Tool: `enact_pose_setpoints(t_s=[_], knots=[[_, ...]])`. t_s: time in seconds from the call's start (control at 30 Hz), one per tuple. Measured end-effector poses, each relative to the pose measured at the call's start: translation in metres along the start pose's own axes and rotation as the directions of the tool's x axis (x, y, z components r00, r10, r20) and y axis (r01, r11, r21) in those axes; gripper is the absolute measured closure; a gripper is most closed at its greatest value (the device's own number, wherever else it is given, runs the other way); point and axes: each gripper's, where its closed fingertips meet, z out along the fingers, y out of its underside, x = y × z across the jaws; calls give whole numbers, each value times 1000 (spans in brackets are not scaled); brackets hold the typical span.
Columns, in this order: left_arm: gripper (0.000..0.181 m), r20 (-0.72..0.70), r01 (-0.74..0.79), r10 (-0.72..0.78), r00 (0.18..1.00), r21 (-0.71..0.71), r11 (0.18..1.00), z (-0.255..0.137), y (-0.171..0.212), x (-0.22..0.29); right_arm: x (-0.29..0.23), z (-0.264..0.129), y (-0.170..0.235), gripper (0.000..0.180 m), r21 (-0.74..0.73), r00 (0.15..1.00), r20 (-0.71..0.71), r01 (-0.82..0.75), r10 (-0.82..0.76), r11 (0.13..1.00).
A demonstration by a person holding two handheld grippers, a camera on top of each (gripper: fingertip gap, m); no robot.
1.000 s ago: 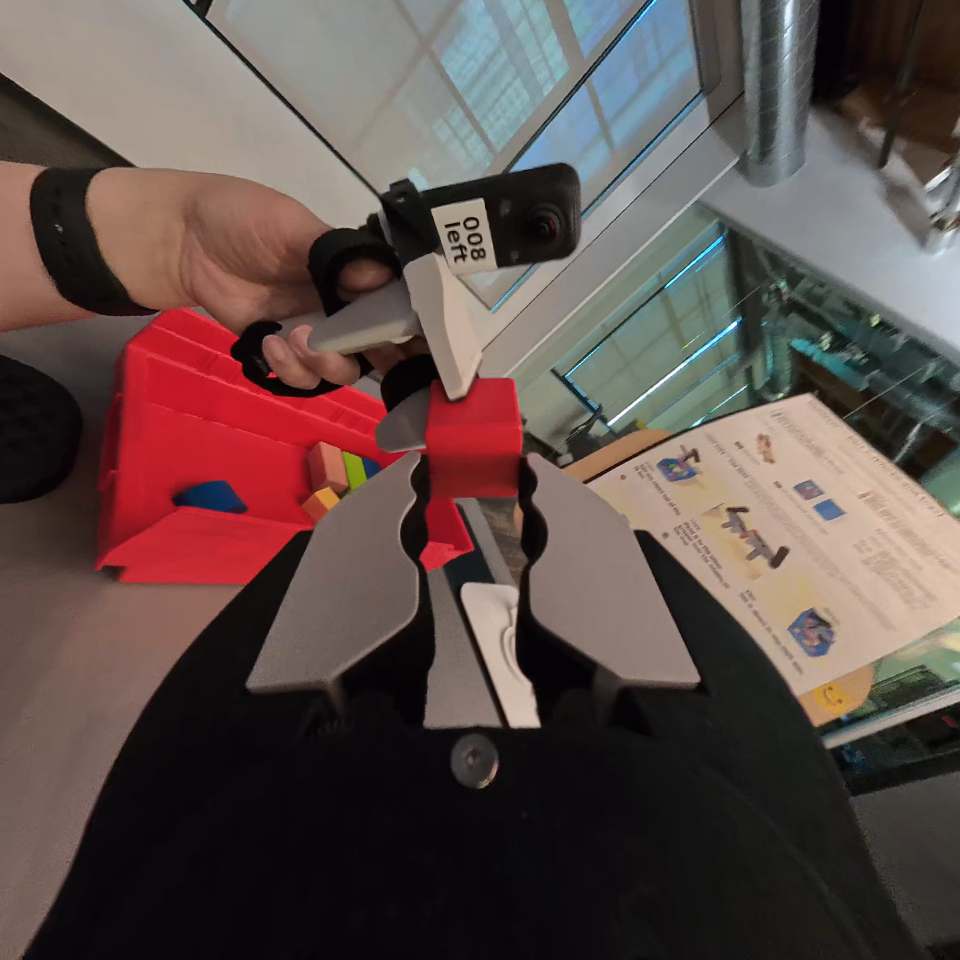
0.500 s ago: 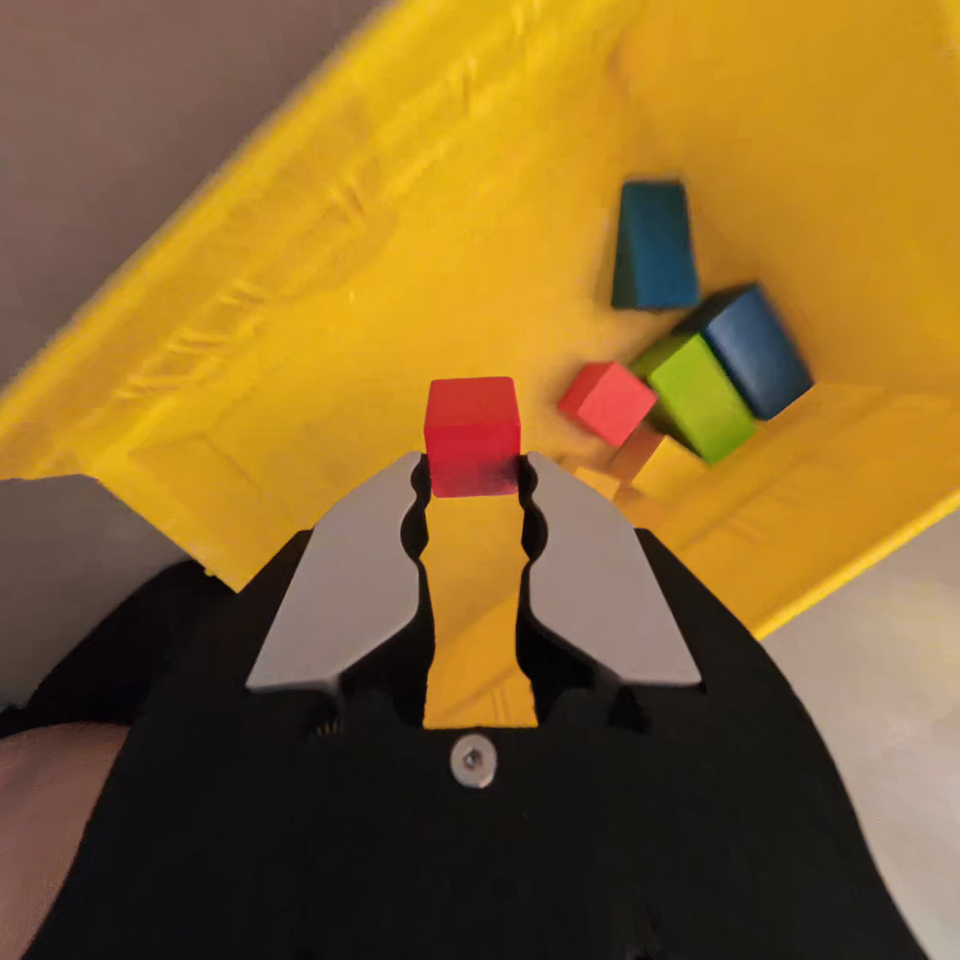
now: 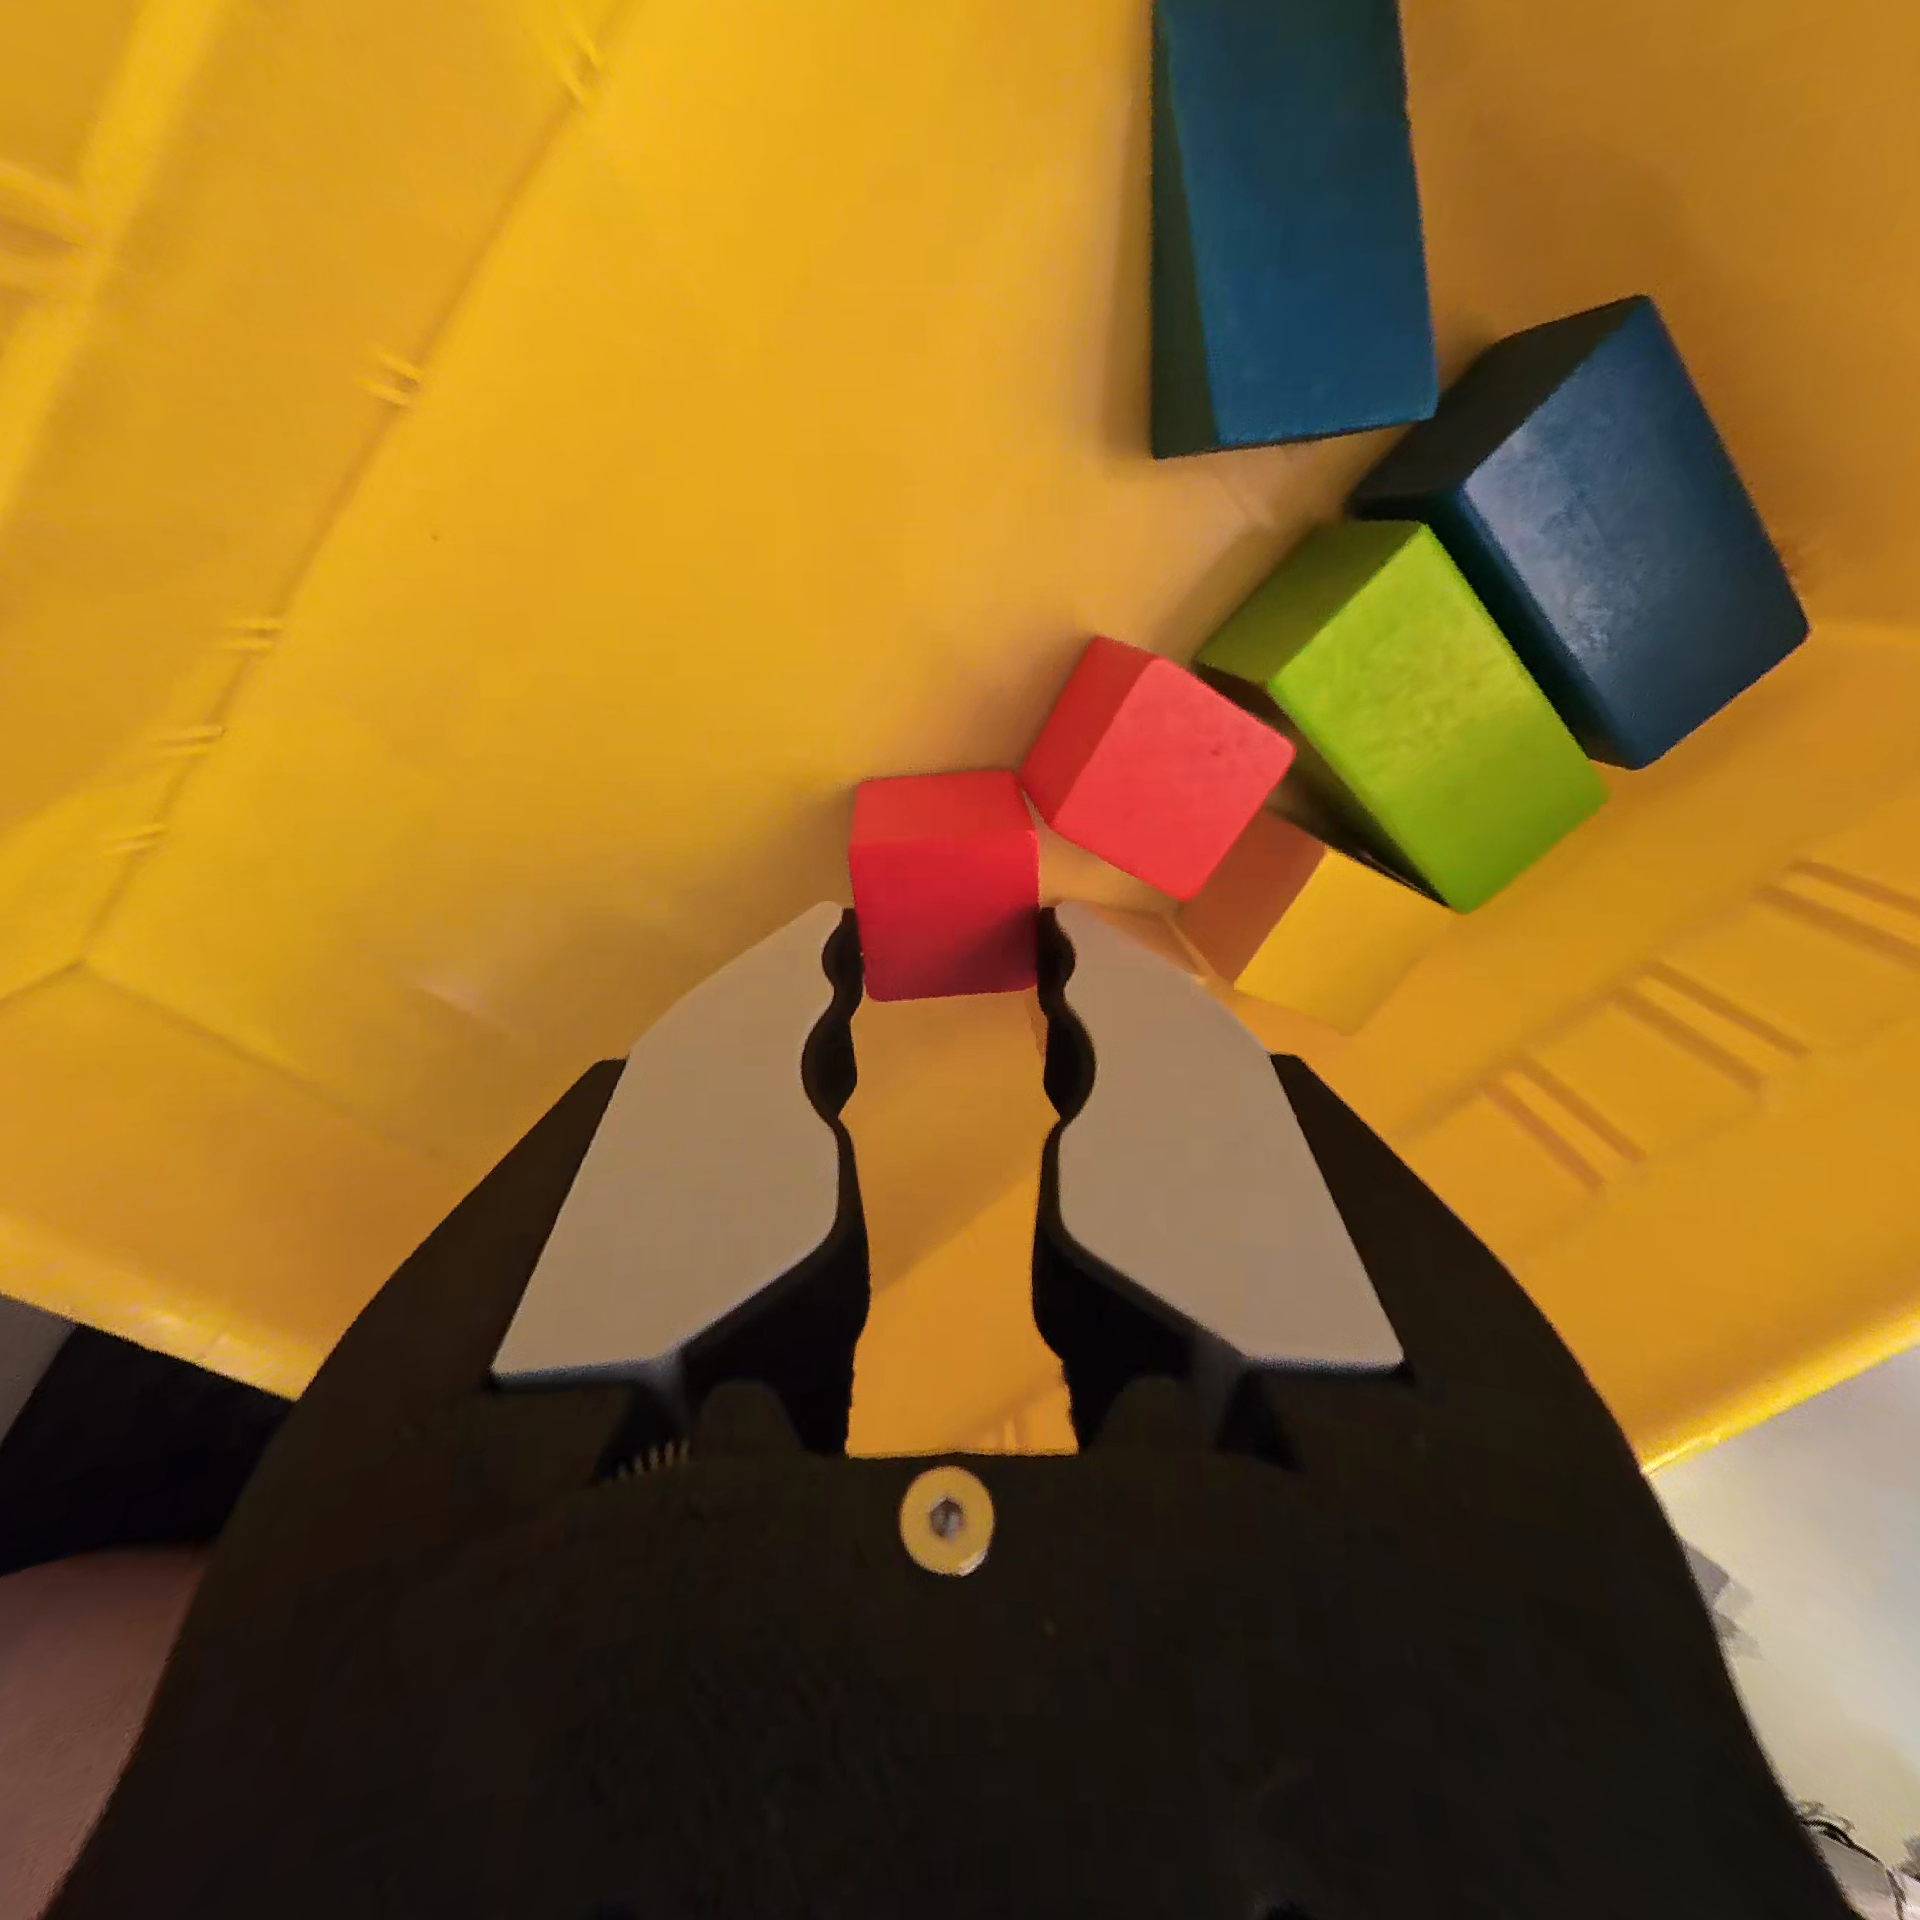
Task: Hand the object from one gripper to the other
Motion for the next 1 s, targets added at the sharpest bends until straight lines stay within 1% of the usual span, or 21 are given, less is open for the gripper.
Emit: enact_pose_setpoints(t_s=[0.1, 0.17, 0.23, 0.3, 0.33, 0.37, 0.43, 0.53, 0.63, 0.7, 0.77, 0.83, 0.9, 0.97, 1.0], knots=[[143, 192, -33, 64, 979, -160, 987, -2, 29, -35, 2, 2, 0, 146, -12, 1000, -14, 1, -1, 1000], [143, 269, -32, 102, 958, -252, 967, -1, 47, -55, 2, 2, -2, 145, -6, 1000, -22, 7, -7, 1000], [145, 256, -32, 111, 960, -296, 955, 7, 59, -65, 2, 0, -3, 145, 5, 999, -31, 7, -6, 1000], [153, 211, -4, 70, 975, -297, 955, 19, 69, -72, 1, -7, -6, 144, 32, 1000, -26, -2, 3, 999], [153, 205, 23, 44, 978, -312, 950, 24, 76, -78, 1, -14, -8, 143, 54, 999, -38, -3, 5, 999], [153, 209, 39, 33, 977, -335, 941, 27, 84, -85, 2, -22, -10, 143, 77, 998, -58, -3, 7, 997], [146, 208, 35, 52, 977, -394, 919, 34, 101, -95, 4, -41, -13, 141, 122, 993, -116, 5, 9, 993], [138, 199, -3, 111, 974, -474, 880, 43, 120, -102, 8, -79, -28, 138, 221, 964, -265, 46, 15, 974], [135, 199, -22, 139, 970, -498, 867, 54, 128, -107, 4, -121, -54, 134, 347, 910, -411, 107, 48, 932], [134, 205, -11, 136, 969, -516, 856, 59, 135, -112, -2, -152, -73, 130, 435, 855, -511, 166, 91, 885], [134, 202, -5, 128, 971, -516, 856, 64, 140, -115, -15, -183, -93, 130, 537, 807, -570, 224, 154, 813], [133, 188, 7, 102, 977, -504, 863, 70, 143, -116, -37, -204, -112, 130, 621, 792, -579, 276, 192, 734], [133, 192, 8, 104, 976, -509, 861, 73, 146, -119, -54, -216, -123, 130, 642, 766, -608, 321, 207, 697], [133, 201, 4, 122, 972, -534, 845, 75, 152, -123, -64, -223, -130, 130, 636, 721, -655, 363, 228, 682], [133, 206, 3, 130, 970, -544, 839, 75, 155, -125, -69, -223, -133, 130, 634, 714, -662, 373, 226, 677]])
